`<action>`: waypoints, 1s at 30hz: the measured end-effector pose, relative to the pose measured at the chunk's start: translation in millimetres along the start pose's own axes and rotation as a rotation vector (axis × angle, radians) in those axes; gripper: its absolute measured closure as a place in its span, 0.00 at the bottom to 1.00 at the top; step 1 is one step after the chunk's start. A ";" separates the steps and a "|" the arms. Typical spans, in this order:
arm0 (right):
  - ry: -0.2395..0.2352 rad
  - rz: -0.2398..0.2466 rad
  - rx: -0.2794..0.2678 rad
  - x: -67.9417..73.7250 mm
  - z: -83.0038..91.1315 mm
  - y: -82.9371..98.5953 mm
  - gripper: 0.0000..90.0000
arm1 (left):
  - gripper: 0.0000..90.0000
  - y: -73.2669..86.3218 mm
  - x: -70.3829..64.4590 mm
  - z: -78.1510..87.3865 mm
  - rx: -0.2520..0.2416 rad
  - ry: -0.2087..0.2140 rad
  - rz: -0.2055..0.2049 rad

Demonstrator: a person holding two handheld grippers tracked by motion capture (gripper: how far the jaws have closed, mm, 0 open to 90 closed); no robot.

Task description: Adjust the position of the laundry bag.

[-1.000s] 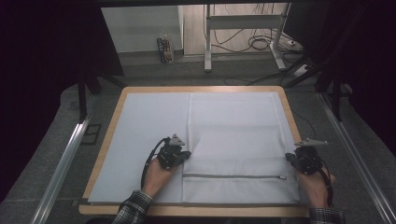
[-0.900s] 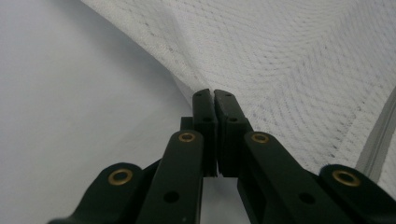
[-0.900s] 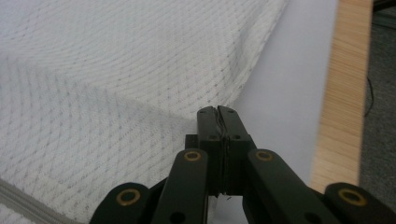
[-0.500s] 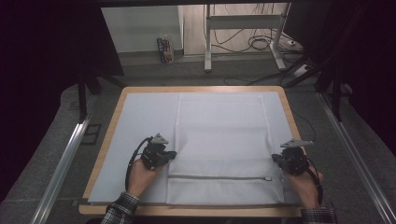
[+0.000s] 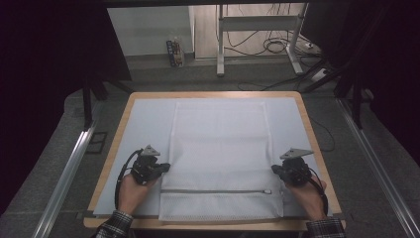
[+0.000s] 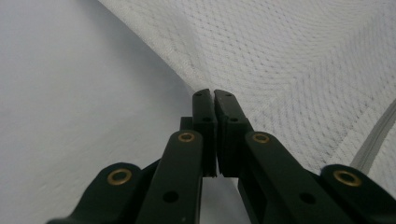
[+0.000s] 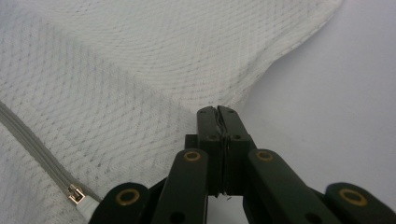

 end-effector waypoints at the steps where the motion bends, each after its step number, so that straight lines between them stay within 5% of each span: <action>1: -0.006 0.004 0.000 1.3 -0.6 -1.1 0.98 | 0.98 1.4 1.9 1.5 0.000 -0.005 0.001; 14: -0.038 0.025 0.002 10.8 -8.9 -7.2 0.98 | 0.95 2.6 12.7 0.5 -0.010 -0.057 0.010; 18: -0.021 0.053 -0.002 11.7 -8.2 -7.2 0.93 | 0.75 -0.5 8.9 5.0 -0.055 -0.076 0.011; 25: -0.003 0.087 -0.019 13.4 -7.3 -7.6 0.68 | 0.40 -3.1 -3.6 8.6 -0.108 -0.087 -0.034; 30: 0.001 0.093 -0.037 14.1 -4.8 -8.4 0.55 | 0.29 0.1 -8.2 10.3 -0.132 -0.061 -0.035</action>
Point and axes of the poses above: each handheld gripper's, and its own axes: z roughly backward along the jaws, y roughly out of its underside, x roughly to its left, the point moved 5 cm from there along -z, roughly forward along the jaws, and after that the axes turned 11 degrees about z, right-handed, at the moved point
